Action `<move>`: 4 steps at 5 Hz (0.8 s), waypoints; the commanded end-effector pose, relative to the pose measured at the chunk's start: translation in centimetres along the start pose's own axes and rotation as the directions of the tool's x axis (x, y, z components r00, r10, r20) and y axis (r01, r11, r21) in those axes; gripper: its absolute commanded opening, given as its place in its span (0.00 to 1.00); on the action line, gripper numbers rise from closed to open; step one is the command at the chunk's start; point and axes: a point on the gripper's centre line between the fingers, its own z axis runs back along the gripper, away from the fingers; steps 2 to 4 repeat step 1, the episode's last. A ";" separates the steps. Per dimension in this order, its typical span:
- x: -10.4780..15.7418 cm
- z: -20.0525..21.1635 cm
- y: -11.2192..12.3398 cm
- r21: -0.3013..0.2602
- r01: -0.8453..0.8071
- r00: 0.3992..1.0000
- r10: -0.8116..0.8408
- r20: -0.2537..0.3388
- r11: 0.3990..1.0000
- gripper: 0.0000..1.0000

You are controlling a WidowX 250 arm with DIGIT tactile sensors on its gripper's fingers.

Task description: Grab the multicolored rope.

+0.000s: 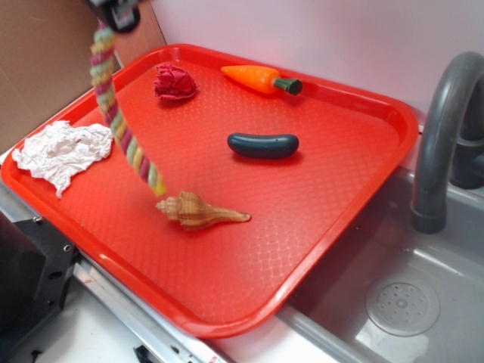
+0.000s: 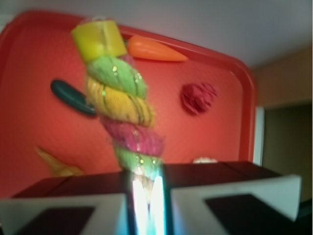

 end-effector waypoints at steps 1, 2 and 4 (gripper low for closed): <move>-0.3 3.6 -1.7 -0.018 -0.182 0.983 0.182 0.026 0.983 0.00; -0.3 3.6 -1.7 -0.018 -0.182 0.983 0.182 0.026 0.983 0.00; -0.3 3.6 -1.7 -0.018 -0.182 0.983 0.182 0.026 0.983 0.00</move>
